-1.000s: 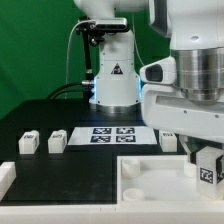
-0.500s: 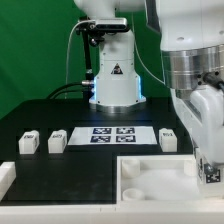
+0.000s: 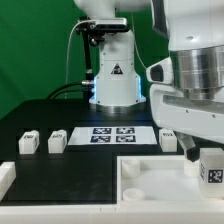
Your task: Assemble one leg
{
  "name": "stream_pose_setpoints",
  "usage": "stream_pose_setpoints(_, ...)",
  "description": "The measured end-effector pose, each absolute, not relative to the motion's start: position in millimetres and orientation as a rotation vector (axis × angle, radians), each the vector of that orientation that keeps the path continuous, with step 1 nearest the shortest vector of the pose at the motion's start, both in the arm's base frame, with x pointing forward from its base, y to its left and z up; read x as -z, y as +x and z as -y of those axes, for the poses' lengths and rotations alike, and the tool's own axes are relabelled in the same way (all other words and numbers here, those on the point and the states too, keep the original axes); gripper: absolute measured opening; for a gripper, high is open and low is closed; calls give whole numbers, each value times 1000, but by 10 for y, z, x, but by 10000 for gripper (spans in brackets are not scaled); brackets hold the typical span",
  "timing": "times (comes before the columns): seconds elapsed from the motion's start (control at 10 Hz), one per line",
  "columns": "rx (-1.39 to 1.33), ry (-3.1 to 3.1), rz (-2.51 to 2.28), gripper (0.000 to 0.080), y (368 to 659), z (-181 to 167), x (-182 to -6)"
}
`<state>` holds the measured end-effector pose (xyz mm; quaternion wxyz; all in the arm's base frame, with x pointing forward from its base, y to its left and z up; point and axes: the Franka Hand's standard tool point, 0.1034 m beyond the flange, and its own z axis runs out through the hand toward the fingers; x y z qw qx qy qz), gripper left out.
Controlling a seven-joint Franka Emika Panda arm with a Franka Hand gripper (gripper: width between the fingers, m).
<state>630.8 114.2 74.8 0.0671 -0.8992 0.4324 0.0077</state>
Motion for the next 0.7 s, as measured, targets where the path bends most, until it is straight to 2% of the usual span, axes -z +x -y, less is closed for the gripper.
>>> stream_pose_setpoints(0.3,6,-2869,-912,649,6310,-1112,-740)
stream_pose_setpoints(0.6,-59,-3061,-2,649,6288,-1081,-774)
stream_pose_setpoints(0.7,-62,-3051,151,649,6313,-1023,-807)
